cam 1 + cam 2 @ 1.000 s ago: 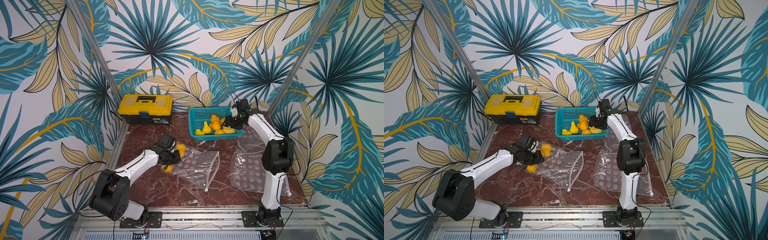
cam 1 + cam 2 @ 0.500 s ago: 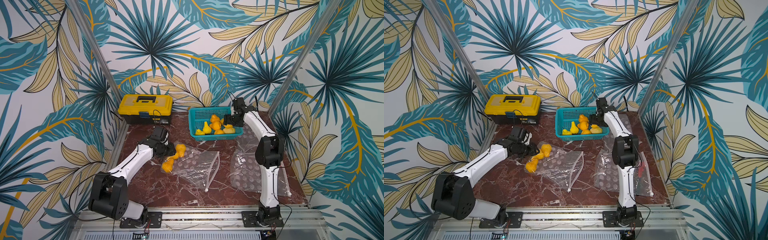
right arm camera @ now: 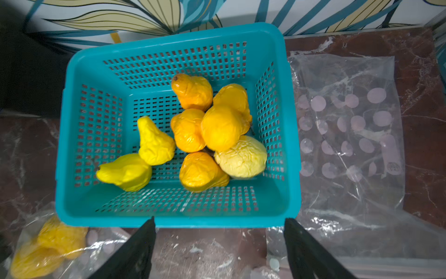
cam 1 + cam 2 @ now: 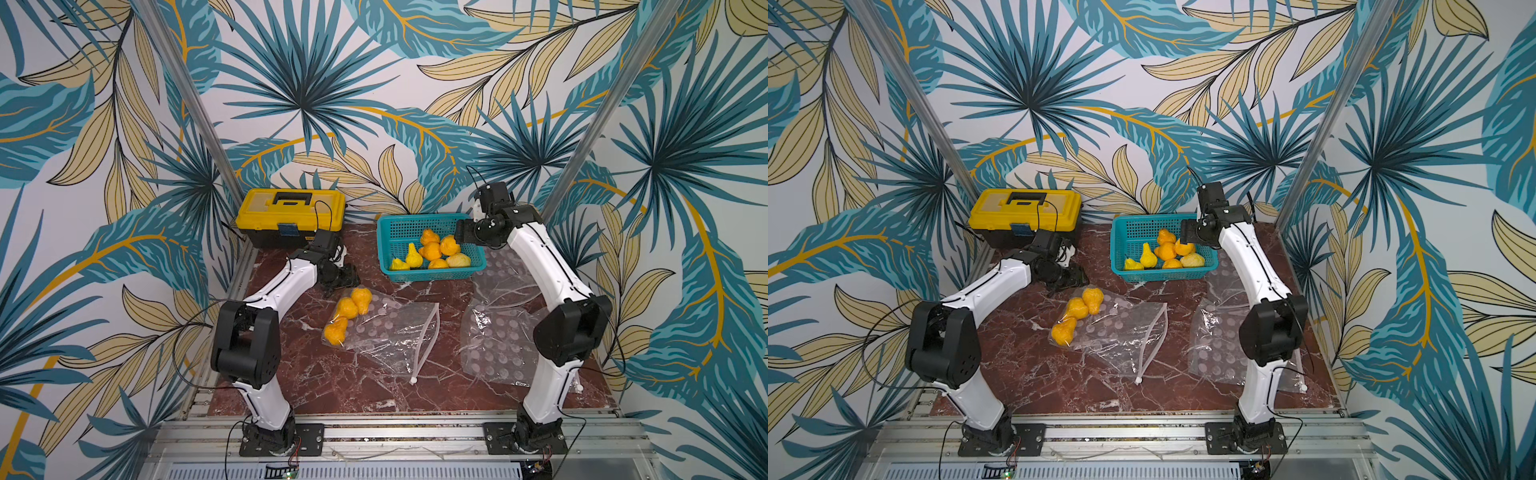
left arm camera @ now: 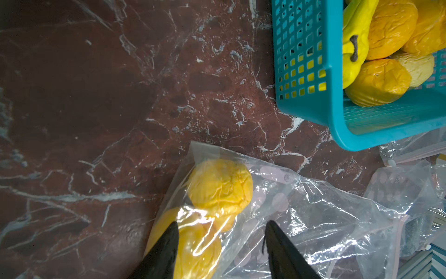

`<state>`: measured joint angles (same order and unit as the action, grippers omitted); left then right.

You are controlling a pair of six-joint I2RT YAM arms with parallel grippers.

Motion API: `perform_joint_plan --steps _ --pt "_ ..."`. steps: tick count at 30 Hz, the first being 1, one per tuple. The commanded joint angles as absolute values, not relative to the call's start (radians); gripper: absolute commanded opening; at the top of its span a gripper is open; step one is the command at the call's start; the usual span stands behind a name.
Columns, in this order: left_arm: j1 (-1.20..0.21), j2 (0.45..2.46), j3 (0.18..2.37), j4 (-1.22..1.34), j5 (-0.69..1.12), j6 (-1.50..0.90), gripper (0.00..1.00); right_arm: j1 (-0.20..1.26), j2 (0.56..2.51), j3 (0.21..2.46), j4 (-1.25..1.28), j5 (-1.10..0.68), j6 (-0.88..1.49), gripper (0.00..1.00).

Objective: Open the zip-top bag and take out the pear
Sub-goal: Adjust the zipper food storage bag at the center of the board.

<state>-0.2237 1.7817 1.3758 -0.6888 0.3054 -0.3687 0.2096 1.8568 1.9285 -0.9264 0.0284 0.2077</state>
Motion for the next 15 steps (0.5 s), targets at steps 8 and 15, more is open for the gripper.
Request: perform_joint_plan --steps 8,15 --pt "-0.197 1.932 1.448 -0.719 0.321 -0.322 0.6 0.353 1.515 1.385 -0.874 -0.105 0.431 0.8" --pt "-0.193 1.955 1.424 -0.719 0.337 -0.314 0.5 0.406 1.469 1.115 -0.567 -0.287 0.65 0.76"
